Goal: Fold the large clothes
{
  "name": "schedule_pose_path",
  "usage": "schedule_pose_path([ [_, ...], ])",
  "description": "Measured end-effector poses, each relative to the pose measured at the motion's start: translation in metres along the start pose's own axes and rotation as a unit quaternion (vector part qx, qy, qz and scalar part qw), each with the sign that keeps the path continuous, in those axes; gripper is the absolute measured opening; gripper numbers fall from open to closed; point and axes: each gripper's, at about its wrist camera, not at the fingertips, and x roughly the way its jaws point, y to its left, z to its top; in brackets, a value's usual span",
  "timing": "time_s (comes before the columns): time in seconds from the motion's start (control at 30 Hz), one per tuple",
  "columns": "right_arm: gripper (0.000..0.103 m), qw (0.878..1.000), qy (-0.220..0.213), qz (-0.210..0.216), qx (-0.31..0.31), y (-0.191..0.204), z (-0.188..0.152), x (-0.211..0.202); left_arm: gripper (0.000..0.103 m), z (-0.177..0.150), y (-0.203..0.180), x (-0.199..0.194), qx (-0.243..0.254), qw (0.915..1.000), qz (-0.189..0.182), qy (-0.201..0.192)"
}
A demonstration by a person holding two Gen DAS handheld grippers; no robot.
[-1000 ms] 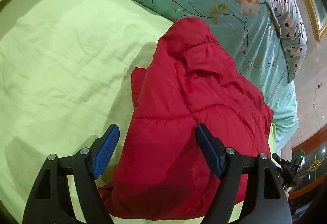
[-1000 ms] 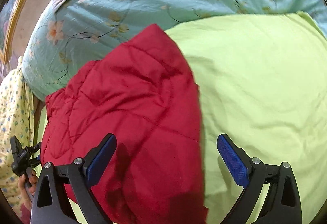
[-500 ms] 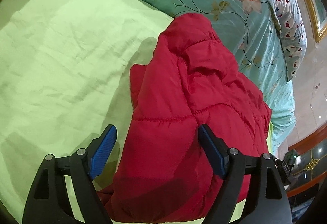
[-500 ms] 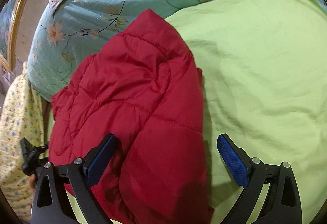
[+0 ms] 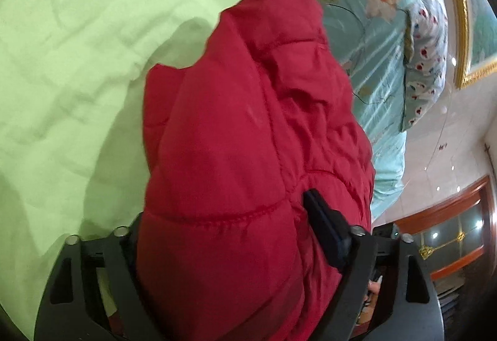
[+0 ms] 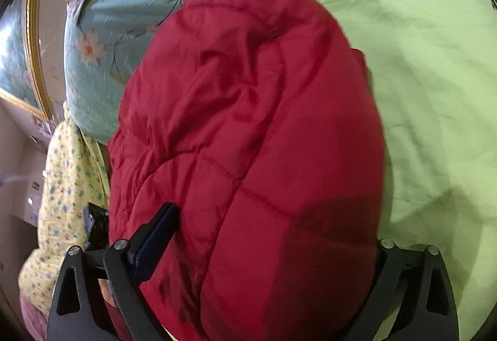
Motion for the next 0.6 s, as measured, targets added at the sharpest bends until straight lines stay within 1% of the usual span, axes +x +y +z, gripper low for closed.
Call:
schedule_pose_path([
  [0.03, 0.086, 1.0, -0.001, -0.002, -0.002, 0.002, -0.001, -0.001, 0.069, -0.003, -0.006, -0.004, 0.011, 0.9999, 0.002, -0.003],
  [0.07, 0.077, 1.0, -0.002, -0.003, -0.004, 0.004, -0.003, -0.004, 0.062, -0.006, -0.01, -0.009, 0.021, 0.9998, 0.003, -0.005],
  [0.1, 0.067, 1.0, -0.004, 0.0, -0.006, 0.007, -0.006, -0.007, 0.06, -0.007, -0.014, -0.011, 0.027, 0.9996, 0.003, -0.006],
  [0.13, 0.063, 1.0, -0.006, 0.002, -0.008, 0.011, -0.008, -0.011, 0.056, -0.01, -0.02, -0.017, 0.035, 0.9994, 0.004, -0.006],
  [0.17, 0.056, 1.0, -0.007, 0.002, -0.01, 0.014, -0.01, -0.015, 0.053, -0.012, -0.025, -0.022, 0.041, 0.9991, 0.003, -0.006],
  [0.2, 0.051, 1.0, -0.009, 0.002, -0.013, 0.017, -0.012, -0.02, 0.052, -0.016, -0.03, -0.029, 0.049, 0.9988, 0.002, -0.007],
  [0.3, 0.045, 1.0, -0.012, 0.001, -0.024, 0.035, -0.025, -0.035, 0.05, -0.03, -0.044, -0.051, 0.064, 0.9978, -0.004, -0.013],
  [0.33, 0.044, 1.0, -0.012, 0.001, -0.028, 0.038, -0.03, -0.039, 0.05, -0.04, -0.05, -0.062, 0.073, 0.9972, -0.007, -0.014],
  [0.37, 0.043, 0.999, -0.012, 0.005, -0.031, 0.044, -0.038, -0.046, 0.049, -0.043, -0.052, -0.068, 0.076, 0.997, -0.009, -0.015],
  [0.43, 0.043, 0.999, -0.011, 0.012, -0.038, 0.052, -0.054, -0.059, 0.049, -0.062, -0.056, -0.086, 0.079, 0.9967, -0.015, -0.013],
  [0.5, 0.042, 0.999, -0.01, 0.018, -0.043, 0.056, -0.068, -0.069, 0.049, -0.081, -0.053, -0.103, 0.072, 0.9971, -0.022, -0.011],
  [0.6, 0.042, 0.999, -0.002, 0.023, -0.046, 0.06, -0.1, -0.084, 0.049, -0.106, -0.047, -0.122, 0.062, 0.9976, -0.03, -0.006],
])
